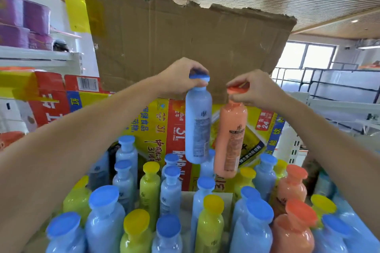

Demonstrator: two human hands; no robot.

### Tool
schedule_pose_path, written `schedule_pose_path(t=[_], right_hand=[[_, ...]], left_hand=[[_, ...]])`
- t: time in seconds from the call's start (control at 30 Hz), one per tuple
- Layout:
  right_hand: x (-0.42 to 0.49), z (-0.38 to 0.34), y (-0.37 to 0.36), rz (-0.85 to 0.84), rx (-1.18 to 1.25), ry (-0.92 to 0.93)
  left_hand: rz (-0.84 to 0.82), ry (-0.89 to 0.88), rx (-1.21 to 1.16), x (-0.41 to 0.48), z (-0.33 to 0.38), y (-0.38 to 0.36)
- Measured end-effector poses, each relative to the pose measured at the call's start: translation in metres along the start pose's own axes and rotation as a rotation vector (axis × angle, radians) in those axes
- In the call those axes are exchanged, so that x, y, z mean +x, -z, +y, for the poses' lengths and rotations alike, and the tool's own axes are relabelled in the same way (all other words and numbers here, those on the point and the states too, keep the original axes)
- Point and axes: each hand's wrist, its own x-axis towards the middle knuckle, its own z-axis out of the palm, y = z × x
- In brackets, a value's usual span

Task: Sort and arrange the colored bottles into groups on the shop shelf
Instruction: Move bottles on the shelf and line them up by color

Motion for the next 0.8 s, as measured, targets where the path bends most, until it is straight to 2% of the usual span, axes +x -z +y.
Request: schedule_pose_path(t=[0.3,0.4,0.53,0.8], right_hand=[[0.024,-0.019,0.01,0.037,0.145,0.175],[0.032,-0.032,0.005,0.047,0.224,0.213],[0.045,-0.057,-0.01,0.032,0.272,0.256],[0.065,-0.11,-0.051,-0.008,0.353,0.307]], left_hand=[[0.057,0.068,0.061,-0.017,0.007,0.052],[0.128,0.107,0.121,-0.035,0.006,0.066],[0.211,0.178,0.181,-0.056,0.0,0.088],[0.215,0.328,0.234,-0.098,-0.029,0.125]])
